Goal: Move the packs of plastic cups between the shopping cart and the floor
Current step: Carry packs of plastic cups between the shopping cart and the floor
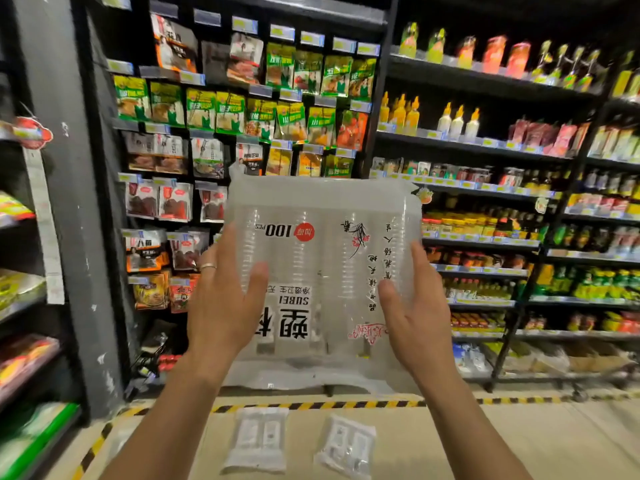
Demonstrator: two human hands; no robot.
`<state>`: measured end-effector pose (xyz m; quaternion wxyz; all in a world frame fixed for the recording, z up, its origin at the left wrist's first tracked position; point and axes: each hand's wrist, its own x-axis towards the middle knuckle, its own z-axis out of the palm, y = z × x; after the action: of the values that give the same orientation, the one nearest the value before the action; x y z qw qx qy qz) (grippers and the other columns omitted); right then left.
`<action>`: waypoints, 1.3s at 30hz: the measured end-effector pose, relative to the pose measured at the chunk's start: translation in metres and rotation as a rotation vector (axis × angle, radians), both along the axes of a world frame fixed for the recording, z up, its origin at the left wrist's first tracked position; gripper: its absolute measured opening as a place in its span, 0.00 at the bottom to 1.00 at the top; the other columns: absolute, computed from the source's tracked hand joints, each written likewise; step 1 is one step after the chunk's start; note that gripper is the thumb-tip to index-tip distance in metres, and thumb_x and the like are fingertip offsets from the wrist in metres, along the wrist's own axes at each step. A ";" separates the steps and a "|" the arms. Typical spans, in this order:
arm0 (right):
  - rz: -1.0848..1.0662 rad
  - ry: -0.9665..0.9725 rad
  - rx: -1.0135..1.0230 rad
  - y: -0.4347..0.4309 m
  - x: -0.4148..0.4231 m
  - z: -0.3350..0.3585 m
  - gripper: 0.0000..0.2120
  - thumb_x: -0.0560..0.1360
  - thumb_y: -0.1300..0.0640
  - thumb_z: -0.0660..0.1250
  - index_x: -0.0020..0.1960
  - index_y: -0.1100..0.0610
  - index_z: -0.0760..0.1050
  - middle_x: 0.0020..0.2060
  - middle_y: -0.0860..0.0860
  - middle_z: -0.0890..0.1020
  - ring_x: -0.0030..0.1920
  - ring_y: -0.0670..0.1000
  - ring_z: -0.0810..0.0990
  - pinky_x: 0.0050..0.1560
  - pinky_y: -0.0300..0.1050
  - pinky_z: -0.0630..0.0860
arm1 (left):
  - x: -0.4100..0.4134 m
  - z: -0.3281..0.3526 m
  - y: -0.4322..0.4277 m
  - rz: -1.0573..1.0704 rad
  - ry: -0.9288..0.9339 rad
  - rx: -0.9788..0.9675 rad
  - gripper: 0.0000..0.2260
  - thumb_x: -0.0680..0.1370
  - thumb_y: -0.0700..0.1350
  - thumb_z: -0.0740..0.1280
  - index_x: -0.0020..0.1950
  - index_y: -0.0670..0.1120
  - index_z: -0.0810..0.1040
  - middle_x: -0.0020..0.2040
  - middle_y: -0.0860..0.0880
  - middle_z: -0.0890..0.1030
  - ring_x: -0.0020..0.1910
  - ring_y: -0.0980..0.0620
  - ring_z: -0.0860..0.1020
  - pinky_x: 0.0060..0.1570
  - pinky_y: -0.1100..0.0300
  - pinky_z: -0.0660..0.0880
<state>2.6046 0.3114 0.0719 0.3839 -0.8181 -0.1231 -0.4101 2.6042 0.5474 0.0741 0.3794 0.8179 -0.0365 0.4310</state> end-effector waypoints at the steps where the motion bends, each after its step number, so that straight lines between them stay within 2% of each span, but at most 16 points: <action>1: -0.012 -0.017 -0.005 -0.001 -0.007 0.010 0.31 0.80 0.47 0.61 0.79 0.50 0.54 0.69 0.43 0.64 0.66 0.32 0.57 0.64 0.22 0.51 | -0.005 0.011 -0.002 -0.004 0.001 0.004 0.28 0.82 0.52 0.59 0.78 0.60 0.49 0.73 0.46 0.66 0.67 0.46 0.67 0.56 0.47 0.68; 2: -0.023 -0.031 -0.002 -0.001 -0.012 0.019 0.31 0.80 0.48 0.61 0.79 0.51 0.53 0.69 0.42 0.63 0.66 0.31 0.57 0.63 0.20 0.49 | -0.008 0.021 -0.003 -0.005 0.005 0.007 0.28 0.82 0.52 0.59 0.79 0.60 0.49 0.74 0.46 0.65 0.67 0.45 0.67 0.56 0.47 0.68; 5: -0.069 -0.061 0.022 0.000 -0.026 0.041 0.31 0.80 0.46 0.60 0.79 0.50 0.53 0.74 0.48 0.62 0.74 0.43 0.58 0.68 0.32 0.52 | -0.014 0.043 -0.001 -0.029 -0.016 0.031 0.29 0.82 0.56 0.58 0.80 0.58 0.48 0.77 0.47 0.61 0.70 0.45 0.65 0.58 0.47 0.68; 6: -0.086 -0.074 0.018 0.001 -0.030 0.047 0.31 0.80 0.47 0.60 0.79 0.50 0.52 0.75 0.49 0.61 0.74 0.45 0.57 0.68 0.33 0.53 | -0.016 0.048 0.001 -0.048 -0.042 0.041 0.29 0.82 0.57 0.57 0.80 0.57 0.48 0.78 0.47 0.60 0.71 0.45 0.65 0.59 0.46 0.68; 8: -0.129 -0.081 0.003 0.003 -0.038 0.055 0.31 0.81 0.49 0.61 0.79 0.49 0.51 0.76 0.49 0.60 0.74 0.44 0.57 0.66 0.30 0.52 | -0.018 0.059 0.004 -0.095 -0.078 0.043 0.29 0.82 0.56 0.57 0.80 0.57 0.48 0.78 0.47 0.60 0.71 0.49 0.63 0.60 0.46 0.67; 10: -0.185 -0.085 0.003 0.007 -0.046 0.059 0.32 0.81 0.50 0.61 0.80 0.50 0.51 0.76 0.50 0.59 0.74 0.45 0.57 0.67 0.33 0.53 | -0.017 0.066 0.008 -0.148 -0.085 0.058 0.29 0.82 0.56 0.57 0.80 0.59 0.47 0.78 0.49 0.60 0.72 0.51 0.61 0.60 0.46 0.67; 12: -0.236 -0.091 0.002 0.011 -0.054 0.060 0.32 0.81 0.50 0.61 0.80 0.50 0.50 0.76 0.50 0.59 0.75 0.47 0.57 0.68 0.37 0.54 | -0.015 0.070 0.012 -0.209 -0.083 0.066 0.29 0.82 0.55 0.58 0.79 0.61 0.46 0.77 0.50 0.61 0.71 0.48 0.64 0.56 0.46 0.68; 15: -0.345 -0.091 -0.016 0.019 -0.068 0.062 0.32 0.81 0.48 0.60 0.80 0.49 0.49 0.77 0.49 0.58 0.75 0.46 0.57 0.66 0.40 0.56 | -0.007 0.070 0.015 -0.288 -0.047 0.094 0.30 0.81 0.57 0.57 0.79 0.62 0.43 0.79 0.50 0.58 0.73 0.46 0.63 0.59 0.44 0.69; 19: -0.492 -0.093 -0.024 0.025 -0.102 0.059 0.32 0.81 0.49 0.60 0.80 0.48 0.49 0.76 0.49 0.57 0.70 0.43 0.57 0.62 0.38 0.57 | 0.000 0.071 0.004 -0.439 -0.060 0.116 0.31 0.81 0.57 0.57 0.78 0.63 0.42 0.78 0.50 0.58 0.73 0.46 0.63 0.58 0.43 0.70; 23: -0.673 -0.103 -0.042 0.008 -0.149 0.054 0.31 0.81 0.48 0.60 0.80 0.51 0.51 0.76 0.53 0.59 0.69 0.44 0.58 0.60 0.27 0.53 | -0.007 0.069 -0.031 -0.620 -0.097 0.128 0.31 0.80 0.58 0.56 0.79 0.63 0.42 0.77 0.49 0.61 0.70 0.44 0.66 0.55 0.42 0.72; 26: -0.789 -0.102 -0.036 -0.008 -0.188 0.054 0.32 0.79 0.48 0.60 0.79 0.53 0.53 0.75 0.54 0.61 0.72 0.46 0.59 0.63 0.20 0.49 | -0.023 0.066 -0.064 -0.727 -0.078 0.122 0.31 0.80 0.60 0.55 0.79 0.61 0.42 0.77 0.46 0.61 0.73 0.44 0.63 0.58 0.39 0.72; 29: -0.899 -0.133 -0.077 -0.025 -0.238 0.061 0.32 0.78 0.50 0.62 0.78 0.55 0.55 0.71 0.49 0.64 0.69 0.40 0.60 0.65 0.21 0.49 | -0.053 0.065 -0.101 -0.878 -0.088 0.089 0.32 0.80 0.60 0.55 0.80 0.58 0.43 0.79 0.47 0.57 0.75 0.48 0.58 0.63 0.42 0.69; 31: -0.985 -0.133 -0.103 -0.036 -0.272 0.064 0.32 0.78 0.50 0.62 0.78 0.56 0.55 0.71 0.49 0.64 0.68 0.36 0.57 0.65 0.22 0.48 | -0.077 0.067 -0.124 -0.947 -0.096 0.098 0.33 0.79 0.61 0.54 0.80 0.56 0.43 0.80 0.48 0.54 0.76 0.50 0.57 0.62 0.44 0.69; 36: -1.146 -0.123 -0.077 -0.058 -0.358 0.063 0.33 0.78 0.48 0.61 0.79 0.52 0.53 0.75 0.52 0.62 0.73 0.43 0.58 0.66 0.23 0.49 | -0.144 0.073 -0.179 -1.098 -0.100 0.115 0.34 0.77 0.62 0.52 0.80 0.56 0.44 0.79 0.48 0.55 0.72 0.49 0.60 0.59 0.45 0.69; 39: -1.226 -0.118 -0.073 -0.072 -0.414 0.064 0.33 0.79 0.48 0.61 0.79 0.50 0.52 0.75 0.48 0.61 0.73 0.36 0.54 0.66 0.26 0.49 | -0.192 0.074 -0.210 -1.157 -0.086 0.132 0.34 0.77 0.62 0.52 0.80 0.56 0.43 0.78 0.46 0.56 0.70 0.45 0.64 0.57 0.44 0.71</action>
<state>2.1910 0.2394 0.1360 0.0427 -0.7285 0.3346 -0.5963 2.4119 0.3374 0.1485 0.4994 0.6686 -0.5196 0.1832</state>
